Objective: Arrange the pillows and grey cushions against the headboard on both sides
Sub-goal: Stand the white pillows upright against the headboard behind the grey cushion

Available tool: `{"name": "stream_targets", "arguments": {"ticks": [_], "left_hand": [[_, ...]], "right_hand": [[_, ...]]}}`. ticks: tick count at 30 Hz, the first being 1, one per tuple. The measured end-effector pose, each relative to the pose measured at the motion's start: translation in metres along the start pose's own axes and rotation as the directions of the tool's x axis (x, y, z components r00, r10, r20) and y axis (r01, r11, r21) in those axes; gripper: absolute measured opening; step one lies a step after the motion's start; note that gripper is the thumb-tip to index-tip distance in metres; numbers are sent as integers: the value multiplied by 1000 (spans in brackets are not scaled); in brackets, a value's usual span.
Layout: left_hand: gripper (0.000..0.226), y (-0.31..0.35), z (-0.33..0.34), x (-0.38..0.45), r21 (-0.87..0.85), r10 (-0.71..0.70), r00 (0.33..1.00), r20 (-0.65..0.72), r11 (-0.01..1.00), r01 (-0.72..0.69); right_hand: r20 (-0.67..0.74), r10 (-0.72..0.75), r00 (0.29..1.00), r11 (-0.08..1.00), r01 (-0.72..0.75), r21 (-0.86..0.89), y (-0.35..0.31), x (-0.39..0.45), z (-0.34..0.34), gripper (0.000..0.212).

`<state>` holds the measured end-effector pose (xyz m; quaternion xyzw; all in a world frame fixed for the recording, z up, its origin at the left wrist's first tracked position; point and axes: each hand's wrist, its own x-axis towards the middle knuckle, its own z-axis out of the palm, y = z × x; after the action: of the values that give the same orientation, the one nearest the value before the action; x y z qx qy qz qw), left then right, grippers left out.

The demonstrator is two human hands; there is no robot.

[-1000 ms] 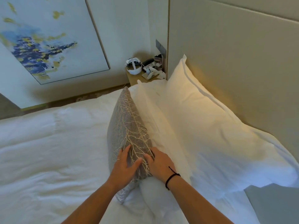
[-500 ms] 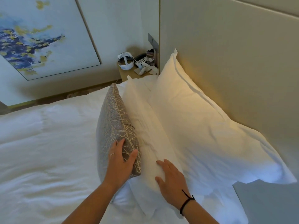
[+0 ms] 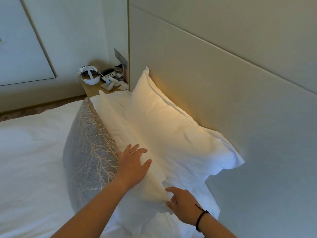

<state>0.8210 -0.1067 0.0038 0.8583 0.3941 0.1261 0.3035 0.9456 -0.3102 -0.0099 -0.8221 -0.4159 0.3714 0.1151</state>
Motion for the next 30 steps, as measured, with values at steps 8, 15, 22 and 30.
{"name": "stream_targets", "arguments": {"ticks": [8,15,22,30], "left_hand": [[25,10,11,18,67,85,990,113,993,-93],[21,23,12,65,110,94,988,121,988,-107],[24,56,30,132,215,127,986,105,965,-148],[38,97,70,233,384,180,975,128,898,-216]], "right_hand": [[-193,100,976,991,-79,112,30,-2,-49,42],[-320,9,947,999,-19,-27,39,41,-116,47],[-326,-197,924,980,184,-70,26,132,-175,49],[-383,-193,903,976,136,-172,50,223,-206,70]]}}
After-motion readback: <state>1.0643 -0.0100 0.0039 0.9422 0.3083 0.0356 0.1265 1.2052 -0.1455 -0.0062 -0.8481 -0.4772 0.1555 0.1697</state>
